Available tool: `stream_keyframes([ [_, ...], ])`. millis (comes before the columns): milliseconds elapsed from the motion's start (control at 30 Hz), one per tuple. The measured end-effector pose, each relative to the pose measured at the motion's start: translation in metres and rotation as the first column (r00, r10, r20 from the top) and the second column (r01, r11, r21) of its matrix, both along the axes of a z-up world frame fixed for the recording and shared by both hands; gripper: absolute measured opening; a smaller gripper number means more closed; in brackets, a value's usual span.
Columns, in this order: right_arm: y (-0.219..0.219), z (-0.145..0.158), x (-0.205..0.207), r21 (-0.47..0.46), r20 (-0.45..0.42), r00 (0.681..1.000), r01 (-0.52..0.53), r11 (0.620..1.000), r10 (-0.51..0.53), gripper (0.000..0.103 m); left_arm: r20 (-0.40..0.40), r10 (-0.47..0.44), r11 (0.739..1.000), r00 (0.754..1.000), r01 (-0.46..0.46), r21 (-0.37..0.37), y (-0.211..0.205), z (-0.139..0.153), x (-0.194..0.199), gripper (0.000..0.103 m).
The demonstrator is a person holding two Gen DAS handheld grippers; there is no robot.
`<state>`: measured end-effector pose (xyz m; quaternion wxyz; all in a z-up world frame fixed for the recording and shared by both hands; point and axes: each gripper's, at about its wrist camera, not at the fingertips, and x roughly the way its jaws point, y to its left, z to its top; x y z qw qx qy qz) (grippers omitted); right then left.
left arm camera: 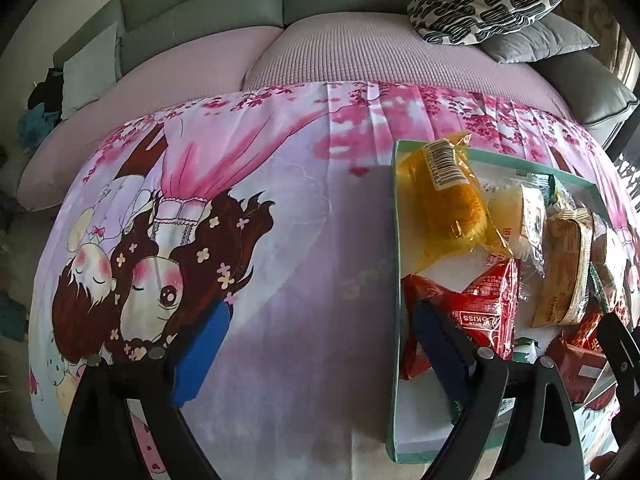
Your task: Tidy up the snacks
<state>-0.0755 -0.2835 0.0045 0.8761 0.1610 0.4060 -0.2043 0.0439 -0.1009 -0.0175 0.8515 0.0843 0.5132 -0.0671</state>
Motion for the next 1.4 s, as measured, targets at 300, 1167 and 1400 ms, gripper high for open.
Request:
stream_keyframes([
  [300,0.009,0.0,-0.001,-0.016,-0.001,1.0,-0.02,1.0,0.02,0.103,0.037,0.003,1.0,0.999,-0.003,0.016,0.003,0.005,-0.007,0.093],
  [1167,0.049,-0.005,-0.029,-0.058,-0.005,0.999,-0.045,0.997,0.045,0.103,0.084,0.035,0.998,0.996,-0.039,0.045,0.048,0.006,-0.059,0.093],
  [1400,0.058,-0.011,-0.042,-0.066,-0.026,0.998,-0.052,0.996,0.051,0.103,0.081,0.042,0.998,0.996,-0.045,0.033,0.06,0.005,-0.074,0.093],
])
